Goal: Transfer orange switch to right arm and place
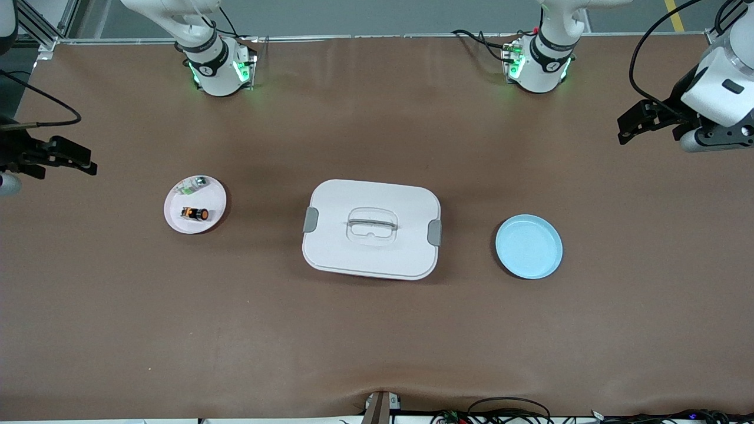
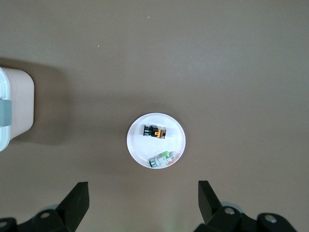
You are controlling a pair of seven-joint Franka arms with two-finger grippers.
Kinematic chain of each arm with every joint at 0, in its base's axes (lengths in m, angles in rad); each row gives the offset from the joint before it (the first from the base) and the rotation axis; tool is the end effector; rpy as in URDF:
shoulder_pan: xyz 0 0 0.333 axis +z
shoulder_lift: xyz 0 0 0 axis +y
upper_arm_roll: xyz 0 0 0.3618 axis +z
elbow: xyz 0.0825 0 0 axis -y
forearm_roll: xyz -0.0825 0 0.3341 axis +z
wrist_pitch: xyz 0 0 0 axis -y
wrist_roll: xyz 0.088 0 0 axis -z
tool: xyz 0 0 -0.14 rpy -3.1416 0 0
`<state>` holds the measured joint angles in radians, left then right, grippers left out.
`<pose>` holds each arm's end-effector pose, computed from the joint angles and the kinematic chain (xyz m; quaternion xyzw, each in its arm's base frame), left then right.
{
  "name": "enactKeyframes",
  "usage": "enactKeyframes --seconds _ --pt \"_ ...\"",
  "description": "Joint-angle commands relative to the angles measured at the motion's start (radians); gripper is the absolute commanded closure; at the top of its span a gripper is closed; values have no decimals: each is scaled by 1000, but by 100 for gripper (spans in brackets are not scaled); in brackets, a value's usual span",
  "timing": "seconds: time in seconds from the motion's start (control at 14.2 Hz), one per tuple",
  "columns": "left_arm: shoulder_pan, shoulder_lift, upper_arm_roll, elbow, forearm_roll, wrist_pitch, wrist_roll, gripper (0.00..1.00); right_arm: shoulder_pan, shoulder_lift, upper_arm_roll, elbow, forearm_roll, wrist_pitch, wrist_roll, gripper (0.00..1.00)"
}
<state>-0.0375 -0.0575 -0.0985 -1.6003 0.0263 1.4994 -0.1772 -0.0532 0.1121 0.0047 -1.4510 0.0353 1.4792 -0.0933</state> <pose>0.4711 -0.0623 0.6470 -0.9994 -0.0214 0.0191 0.0192 0.5315 -0.0208 0.6216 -0.9987 -0.0232 0.0406 0.0208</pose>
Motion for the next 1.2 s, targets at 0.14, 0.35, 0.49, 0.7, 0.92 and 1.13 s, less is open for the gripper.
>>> enactKeyframes --seconds 0.14,0.35,0.49,0.7,0.92,1.13 --pt "8 -16 -1 -6 -14 1 5 0 -8 15 14 30 14 -11 155 0" --pt "8 -21 8 -4 -14 -11 19 0 -13 14 15 29 15 -11 152 0" --pt "14 -21 8 -6 -16 -11 19 0 -14 12 14 27 9 -10 152 0" --pt "14 -19 8 -3 -19 -10 19 0 -13 1 14 -8 -8 12 133 0" --pt "14 -21 8 2 -22 -11 19 0 -14 -18 11 -38 -20 23 98 0" --pt "14 -22 6 0 -22 -11 19 0 -16 -93 8 -145 -20 104 98 0"
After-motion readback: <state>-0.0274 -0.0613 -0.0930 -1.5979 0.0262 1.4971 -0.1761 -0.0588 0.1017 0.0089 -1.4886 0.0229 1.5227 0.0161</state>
